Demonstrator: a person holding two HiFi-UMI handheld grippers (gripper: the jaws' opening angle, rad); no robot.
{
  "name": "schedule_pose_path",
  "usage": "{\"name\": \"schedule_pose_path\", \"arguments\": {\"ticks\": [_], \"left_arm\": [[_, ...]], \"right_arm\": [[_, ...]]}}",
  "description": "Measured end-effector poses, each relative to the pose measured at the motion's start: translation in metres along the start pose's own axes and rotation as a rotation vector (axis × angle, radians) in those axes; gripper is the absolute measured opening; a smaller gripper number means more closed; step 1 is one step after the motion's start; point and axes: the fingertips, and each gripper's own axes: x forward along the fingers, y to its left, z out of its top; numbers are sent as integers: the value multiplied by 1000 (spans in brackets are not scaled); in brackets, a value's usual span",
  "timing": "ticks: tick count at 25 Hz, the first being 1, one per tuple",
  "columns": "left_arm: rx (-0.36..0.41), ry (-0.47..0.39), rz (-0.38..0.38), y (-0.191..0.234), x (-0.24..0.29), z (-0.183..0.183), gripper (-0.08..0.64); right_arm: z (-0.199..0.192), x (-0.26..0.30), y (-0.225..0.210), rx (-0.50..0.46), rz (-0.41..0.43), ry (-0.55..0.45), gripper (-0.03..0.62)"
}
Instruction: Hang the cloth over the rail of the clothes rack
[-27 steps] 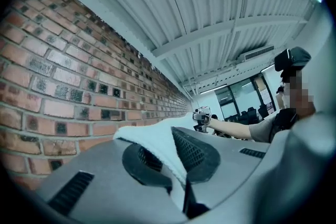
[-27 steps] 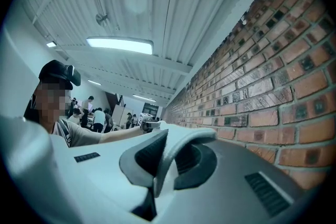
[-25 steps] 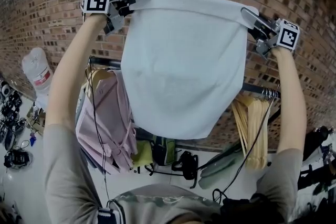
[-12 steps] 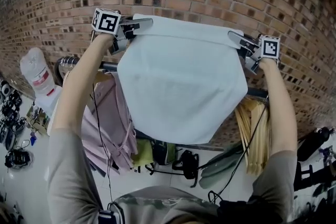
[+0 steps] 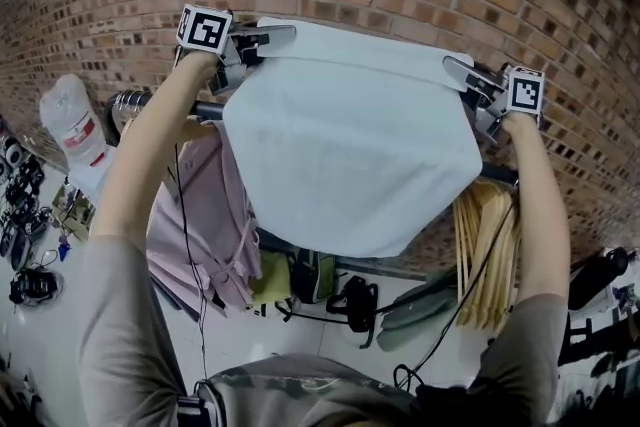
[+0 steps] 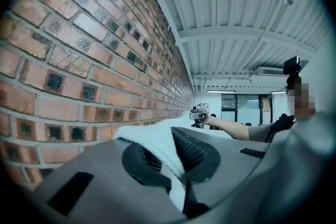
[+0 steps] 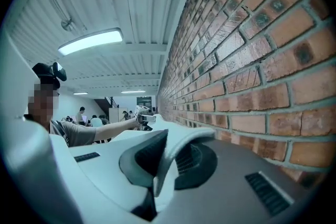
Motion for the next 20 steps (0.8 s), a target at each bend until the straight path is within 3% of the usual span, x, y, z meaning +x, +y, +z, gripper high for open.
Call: {"name": "schedule_pose_path", "arguments": {"ticks": [6,8,13,15,20], "left_arm": [[-62,-4,-19,-2,-2,-6,18],[-56,9,-11,-1,-2,-9,112],[-27,52,25,7,-1,-15,193],[-64,69,9,5,-1,-21,264],[-184,75,-18,-6,1,-30,264]], "right_arm": [[2,-1,2,-15,8,-1,18],[0,-1,3,-8,7,4,18],[-4,0,5,-14,6,24,18],[-7,0,5,-1,-1,28,18],[-20,1,6,37,-16,78,18]]}}
